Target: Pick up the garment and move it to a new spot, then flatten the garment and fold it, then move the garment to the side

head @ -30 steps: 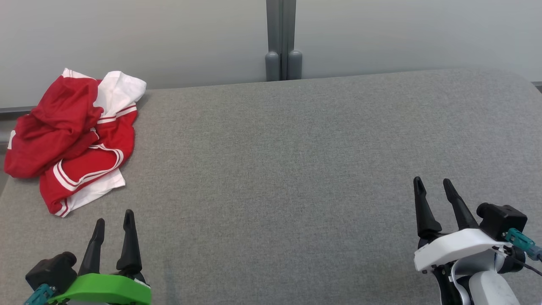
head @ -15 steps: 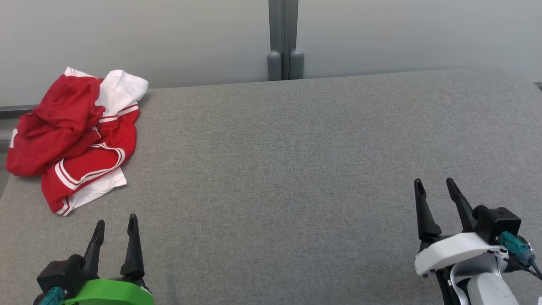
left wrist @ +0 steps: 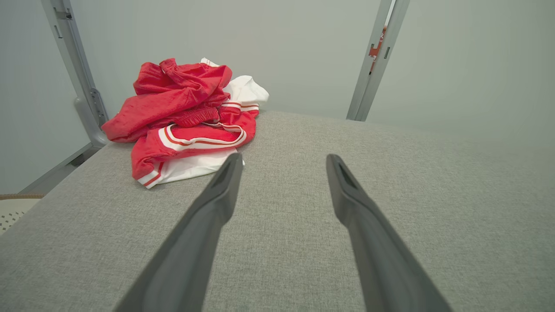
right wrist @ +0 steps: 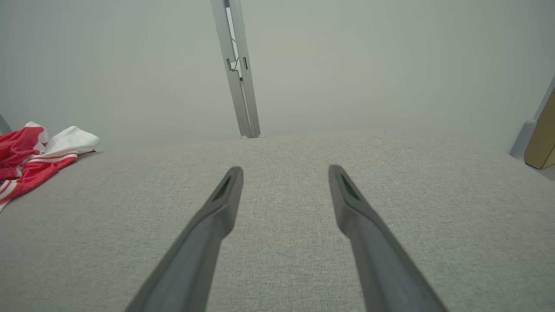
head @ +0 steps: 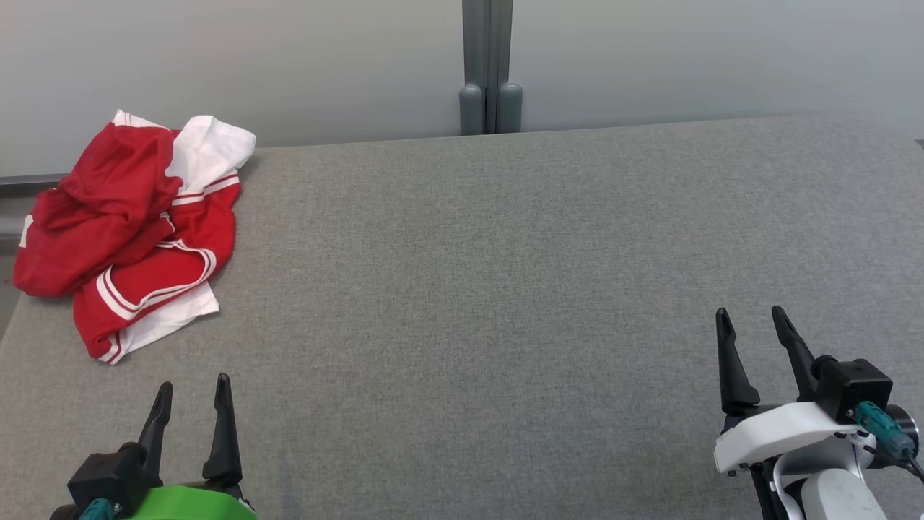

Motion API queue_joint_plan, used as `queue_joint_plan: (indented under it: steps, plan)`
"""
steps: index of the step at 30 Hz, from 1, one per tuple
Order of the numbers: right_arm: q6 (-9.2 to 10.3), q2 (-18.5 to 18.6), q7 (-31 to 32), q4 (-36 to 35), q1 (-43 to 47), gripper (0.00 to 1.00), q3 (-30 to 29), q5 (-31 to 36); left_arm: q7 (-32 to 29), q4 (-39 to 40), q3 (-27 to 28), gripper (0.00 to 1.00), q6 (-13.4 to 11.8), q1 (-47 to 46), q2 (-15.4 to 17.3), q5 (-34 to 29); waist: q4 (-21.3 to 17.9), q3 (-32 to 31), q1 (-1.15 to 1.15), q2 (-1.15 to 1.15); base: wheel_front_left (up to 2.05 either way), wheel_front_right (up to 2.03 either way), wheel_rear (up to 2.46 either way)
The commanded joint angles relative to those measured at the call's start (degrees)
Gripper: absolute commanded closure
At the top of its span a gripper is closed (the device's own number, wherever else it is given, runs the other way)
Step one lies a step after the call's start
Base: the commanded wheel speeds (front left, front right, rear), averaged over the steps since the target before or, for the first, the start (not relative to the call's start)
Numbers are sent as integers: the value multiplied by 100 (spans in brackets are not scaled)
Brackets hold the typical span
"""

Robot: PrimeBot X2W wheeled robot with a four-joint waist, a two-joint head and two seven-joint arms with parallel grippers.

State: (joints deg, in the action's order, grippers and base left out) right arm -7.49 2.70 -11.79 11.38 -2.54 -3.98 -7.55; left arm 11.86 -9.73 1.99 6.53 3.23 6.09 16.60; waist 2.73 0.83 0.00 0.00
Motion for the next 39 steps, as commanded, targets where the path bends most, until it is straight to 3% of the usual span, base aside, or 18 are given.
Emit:
queue_joint_plan:
  steps: [1, 28, 39]
  plan:
    - [0, 27, -67, 4, 45, 0, -14, 104, 60, 3, 50, 0, 27, 50, -15, -89, 2, 2, 0, 0, 0, 0, 0]
    - [0, 30, -355, 188, 133, 0, 28, 855, 351, -93, -3, 0, 100, 192, -6, -845, 36, -24, 0, 0, 0, 0, 0]
    - [0, 30, -349, 204, 130, 0, 11, 794, 339, -109, -27, 0, 94, 187, 0, -795, 65, -24, 0, 0, 0, 0, 0]
